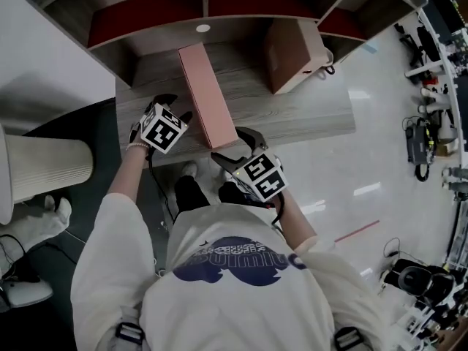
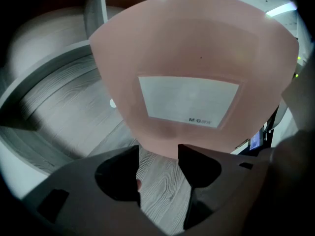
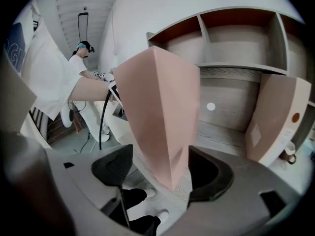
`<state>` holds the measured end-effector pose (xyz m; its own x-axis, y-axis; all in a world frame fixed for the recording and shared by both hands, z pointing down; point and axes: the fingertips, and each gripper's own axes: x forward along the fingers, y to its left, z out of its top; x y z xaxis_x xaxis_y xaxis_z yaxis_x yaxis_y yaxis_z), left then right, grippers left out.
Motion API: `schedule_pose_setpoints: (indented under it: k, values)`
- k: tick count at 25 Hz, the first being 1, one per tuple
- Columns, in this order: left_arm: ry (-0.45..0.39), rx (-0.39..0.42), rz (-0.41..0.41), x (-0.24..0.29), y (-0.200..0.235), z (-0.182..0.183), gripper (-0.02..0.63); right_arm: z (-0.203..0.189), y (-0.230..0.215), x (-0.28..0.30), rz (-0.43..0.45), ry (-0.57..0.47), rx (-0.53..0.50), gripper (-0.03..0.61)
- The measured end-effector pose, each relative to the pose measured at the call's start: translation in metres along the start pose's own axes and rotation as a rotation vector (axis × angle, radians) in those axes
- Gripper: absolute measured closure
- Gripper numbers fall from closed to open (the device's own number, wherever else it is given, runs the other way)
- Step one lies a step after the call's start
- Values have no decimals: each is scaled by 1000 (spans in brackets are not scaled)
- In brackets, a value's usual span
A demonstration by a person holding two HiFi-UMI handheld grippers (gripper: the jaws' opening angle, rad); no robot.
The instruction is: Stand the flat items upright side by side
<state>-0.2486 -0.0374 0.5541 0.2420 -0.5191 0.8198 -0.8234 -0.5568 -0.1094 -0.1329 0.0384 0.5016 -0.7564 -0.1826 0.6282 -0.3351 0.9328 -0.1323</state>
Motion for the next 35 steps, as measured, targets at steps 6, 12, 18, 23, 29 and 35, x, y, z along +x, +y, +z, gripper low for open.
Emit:
schedule_pose_setpoints:
  k: [6, 12, 18, 23, 29, 35]
  values:
    - [-19, 138, -130, 11, -5, 8, 369, 8, 0, 13, -136, -1, 99, 247]
    - [-38, 256, -225, 22, -12, 12, 368, 9, -2, 16, -272, -46, 177, 247]
    - [-65, 333, -273, 27, -13, 18, 365, 10, -11, 16, -381, -46, 219, 269]
    - [-81, 383, -308, 33, -18, 28, 365, 8, -13, 12, -426, -52, 247, 273]
    - [-94, 446, -350, 43, -28, 45, 365, 3, -21, 5, -486, -37, 274, 275]
    - [-109, 505, -388, 58, -43, 63, 365, -10, -34, -5, -541, -29, 306, 275]
